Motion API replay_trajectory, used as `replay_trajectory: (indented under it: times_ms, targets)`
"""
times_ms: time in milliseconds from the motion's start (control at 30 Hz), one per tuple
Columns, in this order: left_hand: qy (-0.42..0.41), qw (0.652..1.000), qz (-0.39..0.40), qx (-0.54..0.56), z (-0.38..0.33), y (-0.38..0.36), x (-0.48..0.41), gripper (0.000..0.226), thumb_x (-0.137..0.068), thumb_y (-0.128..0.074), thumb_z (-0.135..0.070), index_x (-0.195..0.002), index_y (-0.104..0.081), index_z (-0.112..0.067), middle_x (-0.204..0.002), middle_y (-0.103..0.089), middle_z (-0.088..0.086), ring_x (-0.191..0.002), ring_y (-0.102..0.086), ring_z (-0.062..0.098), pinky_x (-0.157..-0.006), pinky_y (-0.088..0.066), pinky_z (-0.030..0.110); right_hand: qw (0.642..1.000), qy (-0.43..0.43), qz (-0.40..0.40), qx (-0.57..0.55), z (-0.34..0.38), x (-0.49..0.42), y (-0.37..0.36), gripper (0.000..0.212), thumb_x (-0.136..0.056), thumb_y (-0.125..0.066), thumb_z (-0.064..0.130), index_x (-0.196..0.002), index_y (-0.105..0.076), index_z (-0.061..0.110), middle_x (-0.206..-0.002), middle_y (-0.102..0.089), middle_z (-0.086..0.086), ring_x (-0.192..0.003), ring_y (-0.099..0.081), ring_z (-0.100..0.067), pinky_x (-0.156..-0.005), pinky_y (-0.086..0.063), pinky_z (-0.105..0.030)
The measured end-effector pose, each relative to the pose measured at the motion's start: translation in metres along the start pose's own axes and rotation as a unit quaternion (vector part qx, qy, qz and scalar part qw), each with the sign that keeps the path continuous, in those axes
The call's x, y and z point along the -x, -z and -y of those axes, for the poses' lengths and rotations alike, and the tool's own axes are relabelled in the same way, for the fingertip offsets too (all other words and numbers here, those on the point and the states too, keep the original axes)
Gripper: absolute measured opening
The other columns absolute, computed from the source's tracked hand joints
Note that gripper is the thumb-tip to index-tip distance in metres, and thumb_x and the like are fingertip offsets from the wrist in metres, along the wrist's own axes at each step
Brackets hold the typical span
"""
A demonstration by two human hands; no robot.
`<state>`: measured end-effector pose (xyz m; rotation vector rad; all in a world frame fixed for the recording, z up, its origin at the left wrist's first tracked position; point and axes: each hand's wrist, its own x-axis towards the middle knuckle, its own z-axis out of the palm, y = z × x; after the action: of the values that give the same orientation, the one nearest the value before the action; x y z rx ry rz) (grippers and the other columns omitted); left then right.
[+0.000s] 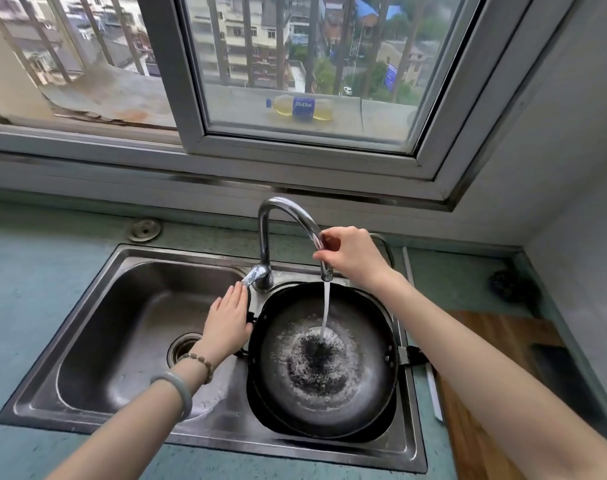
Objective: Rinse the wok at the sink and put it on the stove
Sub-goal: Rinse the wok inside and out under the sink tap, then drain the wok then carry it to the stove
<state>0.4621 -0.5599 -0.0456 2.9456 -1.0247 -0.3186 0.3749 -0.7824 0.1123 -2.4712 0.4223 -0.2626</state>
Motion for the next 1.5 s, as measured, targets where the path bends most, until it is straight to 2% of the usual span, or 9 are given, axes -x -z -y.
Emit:
replay_trajectory:
  times_ms: [233,500,733,900,1033,1200,1400,1433,1500]
  targets:
    - [-0.001,0.999,0.027,-0.04,0.004,-0.002,-0.001,0.077,-0.09,-0.046,-0.038,-0.152,-0.012,-0.008,-0.161,-0.012,0.007,-0.149,-0.012,0.02,-0.119,-0.014,0.038,1.0,-0.012,-0.008,-0.005,0.001,0.002,-0.001,0.024,-0.074,-0.077,0.024,-0.095,-0.074,0.014,-0.084,-0.073,-0.005,-0.076,-0.058,-0.015,-0.075,-0.045,-0.026]
    - [-0.003,0.999,0.04,-0.028,0.009,-0.001,-0.004,0.079,-0.088,-0.046,-0.04,-0.152,-0.012,-0.01,-0.162,-0.011,0.006,-0.148,-0.014,0.018,-0.119,-0.014,0.037,1.0,-0.02,0.007,-0.009,-0.002,-0.004,0.003,0.023,-0.074,-0.076,0.021,-0.095,-0.074,0.013,-0.08,-0.071,-0.003,-0.075,-0.058,-0.014,-0.069,-0.038,-0.019]
    - [0.002,0.998,0.058,-0.039,0.004,0.002,-0.009,0.082,-0.087,-0.049,-0.038,-0.152,-0.01,-0.007,-0.162,-0.009,0.009,-0.148,-0.014,0.018,-0.12,-0.013,0.037,0.999,-0.04,-0.011,0.017,-0.021,-0.026,0.013,0.019,-0.076,-0.073,0.015,-0.095,-0.073,0.012,-0.088,-0.074,-0.008,-0.088,-0.065,-0.025,-0.085,-0.051,-0.035]
    - [-0.002,0.997,0.057,-0.054,0.003,0.001,-0.01,0.083,-0.087,-0.049,-0.038,-0.152,-0.009,-0.006,-0.161,-0.008,0.011,-0.149,-0.012,0.019,-0.12,-0.013,0.037,0.997,-0.06,-0.031,0.033,-0.031,-0.048,0.014,0.02,-0.079,-0.065,0.007,-0.093,-0.072,0.017,-0.087,-0.073,-0.009,-0.088,-0.064,-0.028,-0.08,-0.051,-0.035]
    - [-0.002,0.997,0.052,-0.053,0.004,0.0,-0.008,0.081,-0.088,-0.046,-0.039,-0.152,-0.009,-0.006,-0.161,-0.008,0.011,-0.149,-0.012,0.018,-0.12,-0.013,0.037,0.995,-0.065,-0.031,0.063,-0.034,-0.064,0.014,0.029,-0.078,-0.056,0.003,-0.095,-0.071,0.02,-0.089,-0.072,-0.012,-0.088,-0.063,-0.032,-0.075,-0.049,-0.033]
    - [0.002,0.997,0.052,-0.05,0.002,-0.001,-0.009,0.082,-0.087,-0.048,-0.037,-0.152,-0.009,-0.005,-0.161,-0.009,0.011,-0.148,-0.012,0.02,-0.12,-0.013,0.038,0.994,-0.073,-0.042,0.062,-0.039,-0.079,0.014,0.032,-0.081,-0.053,0.002,-0.099,-0.071,0.021,-0.095,-0.071,-0.014,-0.091,-0.061,-0.034,-0.077,-0.047,-0.034]
    - [0.006,0.998,0.046,-0.045,0.002,-0.006,-0.009,0.084,-0.086,-0.05,-0.035,-0.152,-0.009,-0.005,-0.161,-0.009,0.012,-0.148,-0.012,0.02,-0.12,-0.014,0.038,0.993,-0.084,-0.039,0.069,-0.041,-0.085,0.013,0.034,-0.083,-0.052,0.001,-0.102,-0.07,0.022,-0.097,-0.071,-0.014,-0.093,-0.061,-0.034,-0.07,-0.041,-0.03]
    - [0.006,0.998,0.043,-0.042,0.002,-0.007,-0.009,0.084,-0.086,-0.05,-0.035,-0.152,-0.009,-0.005,-0.161,-0.009,0.011,-0.148,-0.012,0.02,-0.12,-0.014,0.038,0.993,-0.085,-0.029,0.07,-0.041,-0.084,0.014,0.034,-0.084,-0.053,0.003,-0.107,-0.068,0.022,-0.102,-0.07,-0.014,-0.099,-0.06,-0.035,-0.074,-0.044,-0.032]
    - [0.004,0.999,0.033,-0.028,0.003,-0.007,-0.008,0.083,-0.086,-0.049,-0.036,-0.152,-0.009,-0.006,-0.161,-0.009,0.01,-0.148,-0.012,0.02,-0.119,-0.015,0.038,0.995,-0.077,-0.018,0.06,-0.043,-0.075,0.016,0.045,-0.087,-0.058,0.01,-0.131,-0.053,0.019,-0.125,-0.061,-0.015,-0.119,-0.052,-0.034,-0.096,-0.042,-0.037]
